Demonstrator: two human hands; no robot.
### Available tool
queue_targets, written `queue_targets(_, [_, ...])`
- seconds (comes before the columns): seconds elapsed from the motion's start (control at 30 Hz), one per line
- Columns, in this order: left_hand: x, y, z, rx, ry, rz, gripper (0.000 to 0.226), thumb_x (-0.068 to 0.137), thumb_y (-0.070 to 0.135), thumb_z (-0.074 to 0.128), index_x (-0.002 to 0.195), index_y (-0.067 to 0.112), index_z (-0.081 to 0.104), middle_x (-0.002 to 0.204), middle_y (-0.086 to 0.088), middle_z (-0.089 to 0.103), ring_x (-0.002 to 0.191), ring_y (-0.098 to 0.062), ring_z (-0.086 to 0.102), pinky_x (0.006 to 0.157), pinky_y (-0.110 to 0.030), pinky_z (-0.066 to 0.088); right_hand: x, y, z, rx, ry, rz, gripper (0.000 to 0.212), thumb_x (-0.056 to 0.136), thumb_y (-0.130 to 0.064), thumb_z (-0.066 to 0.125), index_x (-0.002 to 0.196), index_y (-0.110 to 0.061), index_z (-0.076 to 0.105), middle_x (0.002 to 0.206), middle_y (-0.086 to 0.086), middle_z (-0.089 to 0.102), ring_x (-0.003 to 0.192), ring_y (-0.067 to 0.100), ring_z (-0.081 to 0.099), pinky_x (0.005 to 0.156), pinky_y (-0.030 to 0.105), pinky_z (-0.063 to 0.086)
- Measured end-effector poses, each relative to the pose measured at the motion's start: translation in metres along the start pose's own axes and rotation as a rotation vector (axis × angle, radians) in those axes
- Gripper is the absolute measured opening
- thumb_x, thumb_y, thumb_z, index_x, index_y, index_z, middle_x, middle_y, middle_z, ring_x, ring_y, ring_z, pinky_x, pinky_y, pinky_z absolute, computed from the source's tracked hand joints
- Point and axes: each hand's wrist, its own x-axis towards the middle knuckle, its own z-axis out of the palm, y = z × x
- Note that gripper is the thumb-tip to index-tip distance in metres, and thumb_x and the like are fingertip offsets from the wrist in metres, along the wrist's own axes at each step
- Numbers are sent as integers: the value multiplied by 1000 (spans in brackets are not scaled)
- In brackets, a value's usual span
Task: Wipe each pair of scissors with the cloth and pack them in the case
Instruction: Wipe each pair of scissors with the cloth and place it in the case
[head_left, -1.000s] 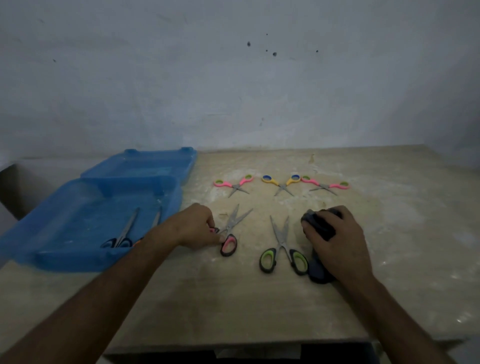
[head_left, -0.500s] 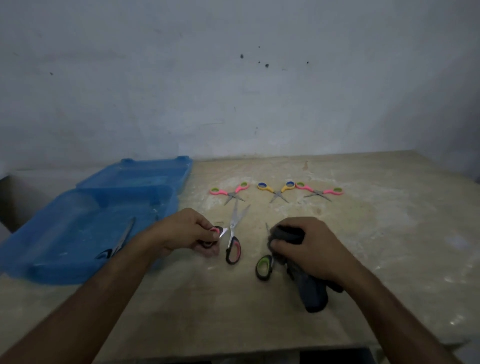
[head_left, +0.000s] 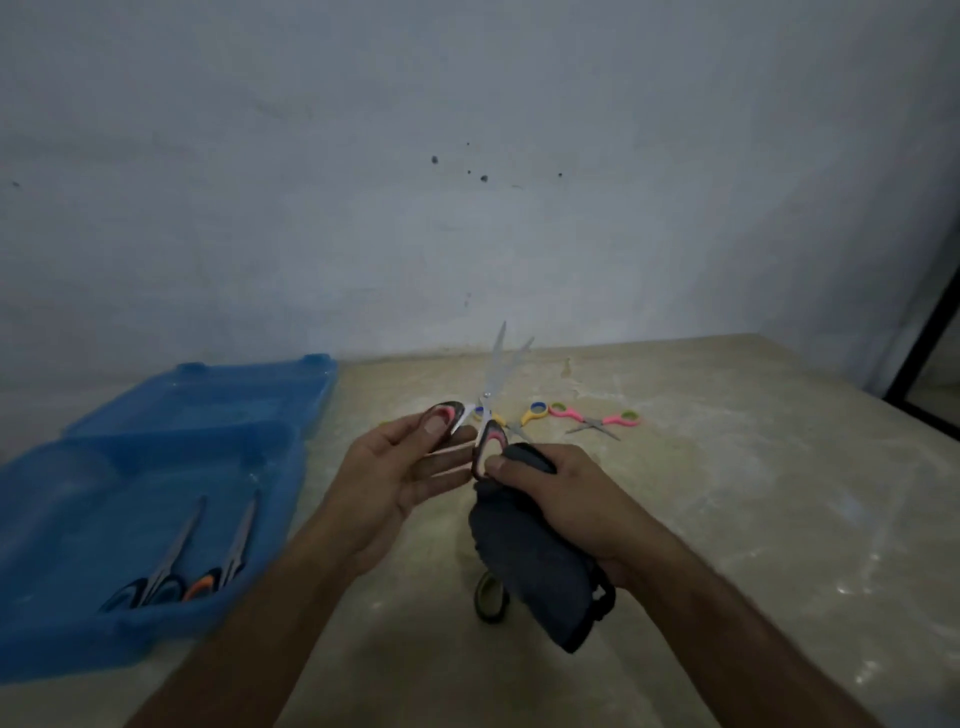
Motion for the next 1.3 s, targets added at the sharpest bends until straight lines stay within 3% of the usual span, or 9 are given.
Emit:
queue_targets(0.13, [2, -16, 12, -120, 8, 42, 37, 99, 26, 52, 127, 6, 64, 116, -19, 74, 105, -34, 73, 82, -39, 62, 5, 5, 1, -34, 49, -30, 29, 95, -39, 68, 96, -12, 77, 93, 13, 76, 87, 29, 74, 75, 39, 55])
queue_targets(0.33, [12, -21, 0, -117, 146, 82, 29, 103, 25, 49, 119, 9, 67, 103, -19, 78, 87, -29, 78, 71, -36, 64, -2, 15, -16, 3, 44, 20, 30, 71, -10, 90, 97, -19, 78, 94, 3, 79, 88, 20, 76, 70, 30, 61])
queue_targets(0.5, [11, -34, -5, -7, 229, 94, 29, 104, 28, 50, 121, 13, 68, 100, -16, 79, 89, -31, 77, 79, -41, 63, 2, 19, -22, -37, 322, -154, 25, 81, -5, 81, 95, -24, 75, 92, -10, 78, 85, 6, 73, 65, 17, 55])
queue_targets(0.67, [7, -40, 0, -14, 254, 90, 26, 103, 29, 52, 116, 16, 71, 96, -13, 79, 82, -29, 78, 68, -34, 63, 18, 15, -10, -301, 301, -398, 29, 90, 6, 63, 92, -22, 70, 94, -9, 74, 95, 5, 68, 83, 17, 50])
queue_targets(0.87, [2, -43, 2, -24, 265, 120, 24, 102, 24, 54, 114, 15, 73, 102, -9, 79, 88, -32, 78, 66, -32, 62, 31, 22, 17, -530, 266, -463, 48, 92, -11, 62, 138, -22, 52, 112, -9, 65, 102, 7, 62, 86, 20, 50])
queue_targets(1.0, [-1, -42, 3, -15, 276, 167, 23, 102, 21, 54, 111, 12, 73, 100, -12, 79, 83, -29, 78, 63, -33, 61, 28, 32, 31, -684, 259, -537, 30, 84, -14, 64, 114, -12, 62, 111, 3, 53, 90, 14, 53, 73, 25, 47])
queue_targets(1.17, [2, -37, -2, -26, 310, 183, 23, 104, 23, 52, 111, 13, 71, 98, -10, 79, 79, -29, 78, 60, -33, 61, 16, 26, 19, -849, 41, -542, 46, 73, -9, 59, 118, -19, 66, 114, -2, 46, 91, 16, 52, 73, 25, 47])
queue_targets(1.23, [3, -37, -1, -33, 310, 179, 22, 104, 23, 51, 109, 15, 71, 98, -10, 79, 79, -30, 78, 61, -34, 62, 20, 13, 4, -808, 77, -538, 46, 70, -10, 57, 114, -19, 67, 109, -2, 53, 91, 12, 51, 73, 16, 43])
queue_targets(1.3, [3, -38, 0, -30, 309, 180, 22, 104, 23, 52, 111, 15, 71, 99, -10, 79, 79, -32, 78, 63, -36, 63, 25, 3, -5, -760, 170, -547, 40, 73, -8, 60, 110, -20, 65, 99, 1, 63, 87, 16, 57, 70, 27, 50])
